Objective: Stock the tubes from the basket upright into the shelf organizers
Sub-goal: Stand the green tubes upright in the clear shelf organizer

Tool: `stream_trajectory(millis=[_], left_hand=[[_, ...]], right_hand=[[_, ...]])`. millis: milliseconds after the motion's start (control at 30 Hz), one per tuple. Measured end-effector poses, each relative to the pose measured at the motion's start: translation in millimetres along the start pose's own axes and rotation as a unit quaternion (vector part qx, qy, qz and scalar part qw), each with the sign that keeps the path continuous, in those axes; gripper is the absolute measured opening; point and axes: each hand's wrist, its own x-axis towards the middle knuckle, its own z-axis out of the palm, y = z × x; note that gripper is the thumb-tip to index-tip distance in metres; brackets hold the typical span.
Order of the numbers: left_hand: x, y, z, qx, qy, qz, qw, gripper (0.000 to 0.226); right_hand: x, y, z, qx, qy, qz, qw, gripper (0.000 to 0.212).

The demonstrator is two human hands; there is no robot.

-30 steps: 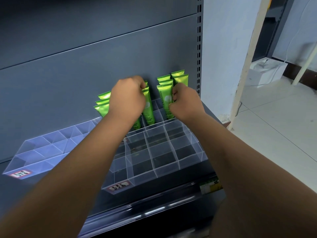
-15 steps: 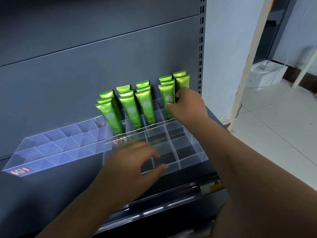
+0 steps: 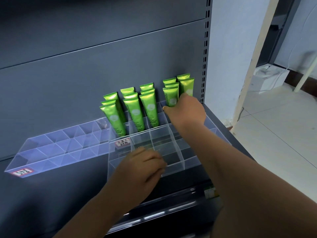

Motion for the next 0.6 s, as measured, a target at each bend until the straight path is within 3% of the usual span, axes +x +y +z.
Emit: stream_trajectory(millis=[133,400,600], left_hand=[[1.2,-0.4,3.0,-0.009,0.016,0.004,1.000,0.009],[8.9,-8.6,-4.1,-0.023,0.096,-0.073,0.992,0.014],[14.0,-23.4,-8.5,0.037,0.113,-0.197,0.973,0.028]], right_hand=[[0.9,-0.2,0.2,-0.013,0.000,-0.005,1.000,0.033],[-1.3,-0.8,-3.8,-0.011,0.002,-0.003,1.000,0.018],[-2.2,-3.0,-7.7,-0.005,-0.008,0.003,1.000,0.018]])
